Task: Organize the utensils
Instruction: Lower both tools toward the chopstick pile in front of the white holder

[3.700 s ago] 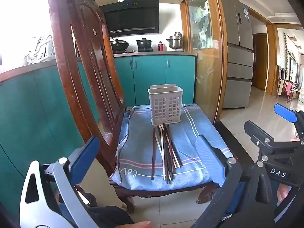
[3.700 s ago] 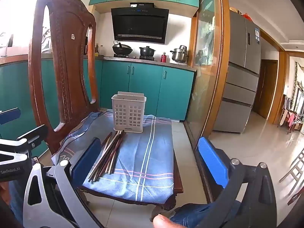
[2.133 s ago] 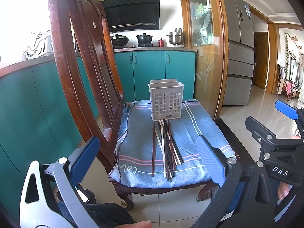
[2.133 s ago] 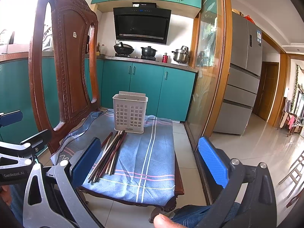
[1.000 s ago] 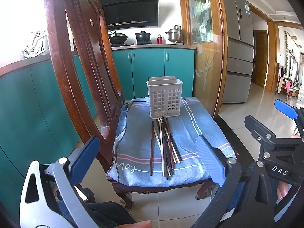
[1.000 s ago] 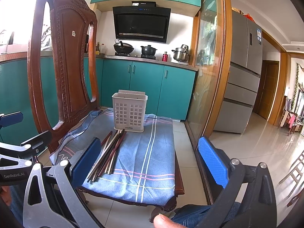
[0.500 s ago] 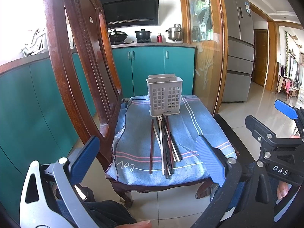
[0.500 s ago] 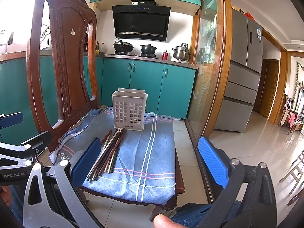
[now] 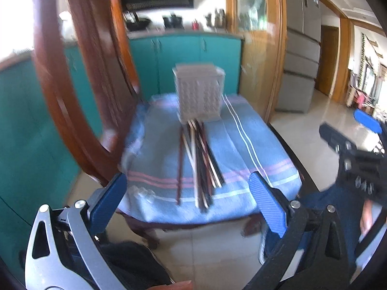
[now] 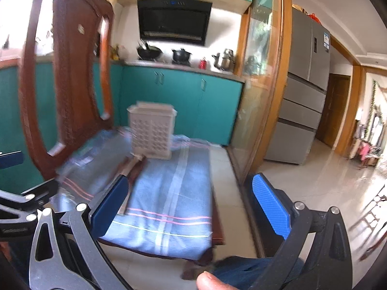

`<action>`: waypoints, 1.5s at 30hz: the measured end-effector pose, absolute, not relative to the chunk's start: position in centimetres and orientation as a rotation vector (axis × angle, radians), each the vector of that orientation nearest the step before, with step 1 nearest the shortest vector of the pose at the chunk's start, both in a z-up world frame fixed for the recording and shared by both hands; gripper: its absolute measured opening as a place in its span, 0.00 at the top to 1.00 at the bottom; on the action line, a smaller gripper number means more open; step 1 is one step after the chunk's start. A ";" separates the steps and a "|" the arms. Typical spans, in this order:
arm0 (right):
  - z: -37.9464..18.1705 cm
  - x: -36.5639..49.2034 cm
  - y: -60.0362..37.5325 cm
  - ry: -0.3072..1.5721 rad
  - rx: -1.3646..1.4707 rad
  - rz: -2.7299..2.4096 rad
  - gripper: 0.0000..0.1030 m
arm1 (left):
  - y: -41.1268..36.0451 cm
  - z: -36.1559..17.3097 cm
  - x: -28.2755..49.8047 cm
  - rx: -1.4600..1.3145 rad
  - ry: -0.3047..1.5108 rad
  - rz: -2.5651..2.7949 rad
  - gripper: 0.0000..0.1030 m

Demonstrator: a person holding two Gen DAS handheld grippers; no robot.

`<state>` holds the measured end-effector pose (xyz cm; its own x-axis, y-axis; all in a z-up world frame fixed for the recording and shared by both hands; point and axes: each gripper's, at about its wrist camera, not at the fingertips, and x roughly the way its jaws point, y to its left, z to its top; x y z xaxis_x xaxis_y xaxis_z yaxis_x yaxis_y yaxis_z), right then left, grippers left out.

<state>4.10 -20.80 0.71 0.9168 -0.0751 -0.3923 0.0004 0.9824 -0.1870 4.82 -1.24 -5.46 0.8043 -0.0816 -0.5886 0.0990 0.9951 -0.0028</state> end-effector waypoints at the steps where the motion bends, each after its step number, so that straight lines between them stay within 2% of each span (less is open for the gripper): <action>1: 0.2 5.1 -21.3 0.454 -0.199 -0.063 0.03 | -1.4 -6.4 5.6 0.025 0.670 -0.115 0.03; 4: -0.9 7.8 -23.2 0.557 -0.137 -0.053 0.04 | -1.4 -8.7 8.4 0.029 0.754 -0.151 0.03; 5: -1.5 9.2 -24.2 0.601 -0.076 -0.031 0.06 | -1.2 -9.0 9.3 0.024 0.770 -0.158 0.05; 6: -2.2 10.9 -25.0 0.654 -0.018 -0.014 0.15 | -0.7 -9.2 10.9 0.004 0.787 -0.167 0.06; 7: -3.0 12.7 -25.5 0.706 0.023 -0.002 0.23 | -0.3 -9.3 12.0 -0.010 0.798 -0.175 0.11; 8: -3.5 14.0 -25.7 0.746 0.041 0.008 0.27 | 0.1 -9.4 13.8 -0.027 0.822 -0.192 0.18; 10: -4.9 17.0 -25.3 0.818 0.068 0.070 0.45 | 0.3 -9.9 17.3 -0.030 0.870 -0.213 0.32; 13: -6.7 22.7 -23.4 0.910 0.075 0.151 0.61 | 0.5 -10.9 22.7 -0.015 0.936 -0.221 0.52; 16: -7.4 28.1 -21.5 0.959 0.108 0.229 0.69 | 1.0 -11.7 26.6 -0.036 0.973 -0.225 0.59; 21: -9.0 35.6 -17.4 1.067 0.212 0.404 0.76 | 1.8 -12.9 28.4 -0.090 1.012 -0.218 0.59; 27: -12.6 38.3 -14.6 1.183 0.202 0.427 0.77 | 1.3 -14.6 29.4 -0.115 1.059 -0.246 0.59; 30: -13.5 38.9 -14.3 1.230 0.197 0.426 0.87 | 1.3 -14.8 29.9 -0.138 1.063 -0.250 0.59; 34: -13.0 38.5 -14.6 1.237 0.144 0.420 0.91 | 2.1 -15.1 30.5 -0.180 1.070 -0.239 0.59; 39: -11.5 36.4 -15.2 1.147 -0.056 0.290 0.92 | 1.8 -15.3 30.4 -0.172 1.065 -0.222 0.60; 42: -11.4 36.2 -16.6 1.144 -0.040 0.265 0.92 | 1.0 -15.3 29.8 -0.171 1.055 -0.203 0.65; 44: -11.7 36.4 -17.8 1.162 -0.004 0.252 0.92 | 0.5 -15.3 30.0 -0.192 1.059 -0.209 0.73; 45: -11.9 36.6 -18.1 1.165 0.005 0.249 0.92 | 0.2 -15.3 29.9 -0.196 1.060 -0.213 0.73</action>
<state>36.56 -18.10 -11.95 0.3703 0.1968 -0.9078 -0.1915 0.9725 0.1327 29.85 0.16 -15.34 0.4721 -0.2668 -0.8402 0.0788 0.9620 -0.2612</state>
